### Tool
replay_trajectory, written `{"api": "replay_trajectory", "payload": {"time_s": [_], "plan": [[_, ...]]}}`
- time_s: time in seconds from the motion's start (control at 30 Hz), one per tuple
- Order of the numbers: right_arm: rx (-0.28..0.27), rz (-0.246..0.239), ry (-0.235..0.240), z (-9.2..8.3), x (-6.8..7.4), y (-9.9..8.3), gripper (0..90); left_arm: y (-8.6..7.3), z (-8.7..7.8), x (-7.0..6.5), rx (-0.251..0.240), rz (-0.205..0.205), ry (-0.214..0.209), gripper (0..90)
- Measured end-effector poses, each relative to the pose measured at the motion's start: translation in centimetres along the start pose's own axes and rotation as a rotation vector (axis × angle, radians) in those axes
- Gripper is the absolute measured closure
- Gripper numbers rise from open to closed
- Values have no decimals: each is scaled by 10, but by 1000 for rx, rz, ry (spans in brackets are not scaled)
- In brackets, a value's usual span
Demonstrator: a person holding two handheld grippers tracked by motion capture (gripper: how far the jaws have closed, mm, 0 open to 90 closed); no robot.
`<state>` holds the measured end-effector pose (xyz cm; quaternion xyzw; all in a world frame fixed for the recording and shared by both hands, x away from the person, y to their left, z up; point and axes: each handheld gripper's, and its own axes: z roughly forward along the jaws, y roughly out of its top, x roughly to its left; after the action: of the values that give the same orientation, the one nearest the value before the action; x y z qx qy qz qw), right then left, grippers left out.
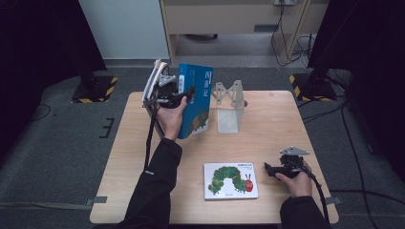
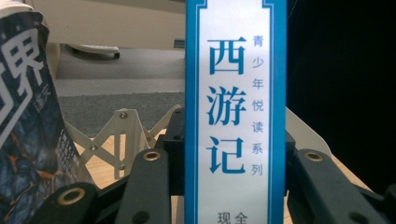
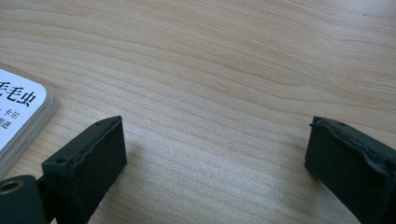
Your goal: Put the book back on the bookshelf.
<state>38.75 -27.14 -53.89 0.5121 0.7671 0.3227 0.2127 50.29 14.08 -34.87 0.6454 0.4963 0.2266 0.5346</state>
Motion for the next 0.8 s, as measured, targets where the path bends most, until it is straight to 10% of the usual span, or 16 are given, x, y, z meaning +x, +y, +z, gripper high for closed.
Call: {"api": "replay_trajectory", "payload": {"time_s": [0.8], "plan": [[-1,0,1,0,1,-1,54,-18,45,-2,-20,-7,38,614]]}}
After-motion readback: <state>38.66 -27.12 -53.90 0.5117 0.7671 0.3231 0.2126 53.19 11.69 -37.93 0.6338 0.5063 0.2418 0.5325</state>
